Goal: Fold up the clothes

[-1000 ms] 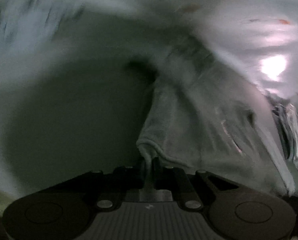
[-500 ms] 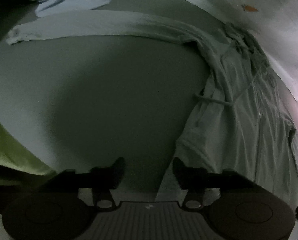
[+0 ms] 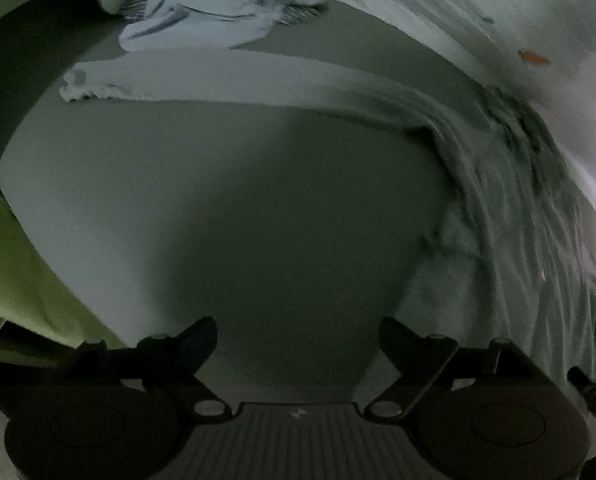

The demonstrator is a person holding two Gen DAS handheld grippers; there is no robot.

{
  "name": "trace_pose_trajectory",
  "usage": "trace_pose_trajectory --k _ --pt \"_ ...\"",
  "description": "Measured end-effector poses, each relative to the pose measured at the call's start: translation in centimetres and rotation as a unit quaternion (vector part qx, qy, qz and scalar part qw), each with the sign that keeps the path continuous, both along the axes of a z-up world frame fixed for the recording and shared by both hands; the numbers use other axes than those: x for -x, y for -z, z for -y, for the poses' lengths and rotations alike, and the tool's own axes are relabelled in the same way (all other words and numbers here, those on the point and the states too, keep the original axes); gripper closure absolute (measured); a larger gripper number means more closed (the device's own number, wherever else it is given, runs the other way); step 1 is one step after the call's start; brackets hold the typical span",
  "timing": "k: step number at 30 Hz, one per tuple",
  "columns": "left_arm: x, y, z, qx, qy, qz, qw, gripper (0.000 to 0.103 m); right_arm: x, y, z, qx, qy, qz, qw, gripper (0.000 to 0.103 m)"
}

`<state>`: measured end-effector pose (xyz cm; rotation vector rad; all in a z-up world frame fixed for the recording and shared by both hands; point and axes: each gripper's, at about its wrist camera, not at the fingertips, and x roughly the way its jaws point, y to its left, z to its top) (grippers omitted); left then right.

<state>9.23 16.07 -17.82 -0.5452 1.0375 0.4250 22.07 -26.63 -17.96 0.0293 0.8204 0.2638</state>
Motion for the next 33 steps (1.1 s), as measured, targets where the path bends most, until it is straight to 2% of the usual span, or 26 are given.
trace_pose_trajectory --k 2,6,11,15,19,23,28,29,30,31,32,33 --pt "-0.5 0.2 -2.5 0.002 -0.013 -0.001 0.9999 0.014 -0.6 1.3 -0.7 0.0 0.036 -0.004 0.999 0.0" --pt "-1.4 0.9 -7.6 -0.006 -0.039 0.008 0.9992 0.011 0.8 2.6 -3.0 0.053 0.073 0.065 0.994 0.0" --pt "-3.2 2.5 -14.5 -0.004 -0.075 0.011 0.9971 0.01 1.1 2.6 -3.1 0.049 0.092 0.073 0.992 0.0" --pt "-4.7 2.8 -18.3 -0.042 -0.08 0.004 0.9959 0.01 0.9 2.7 -3.5 0.05 0.095 0.073 0.992 0.0" --pt "-4.7 2.5 -21.6 -0.082 -0.116 0.0 0.9899 0.009 0.7 2.9 -3.7 0.051 0.101 0.072 0.991 0.0" --pt "-4.9 3.2 -24.3 -0.134 -0.154 -0.008 0.9788 0.007 0.7 3.0 -3.7 0.05 0.104 0.072 0.991 0.0" --pt "-5.1 4.0 -26.5 -0.124 -0.196 0.02 0.9725 0.005 0.6 3.0 -3.7 0.049 0.105 0.072 0.991 0.0" --pt "-5.3 4.0 -26.5 -0.123 -0.197 0.031 0.9722 0.007 0.6 3.0 -3.7 0.049 0.105 0.072 0.991 0.0" --pt "-5.4 4.0 -26.5 -0.118 -0.19 0.046 0.9735 0.013 0.6 3.0 -3.8 0.049 0.105 0.072 0.991 0.0" --pt "-5.6 3.8 -26.4 -0.116 -0.181 0.061 0.9746 0.032 0.6 3.0 -3.8 0.048 0.105 0.072 0.991 0.0" --pt "-6.0 3.7 -26.2 -0.119 -0.174 0.065 0.9754 0.055 0.6 3.0 -3.8 0.048 0.106 0.072 0.991 0.0" --pt "-6.3 3.6 -25.9 -0.119 -0.165 0.065 0.9769 0.066 0.6 3.0 -3.8 0.048 0.105 0.072 0.991 0.0"
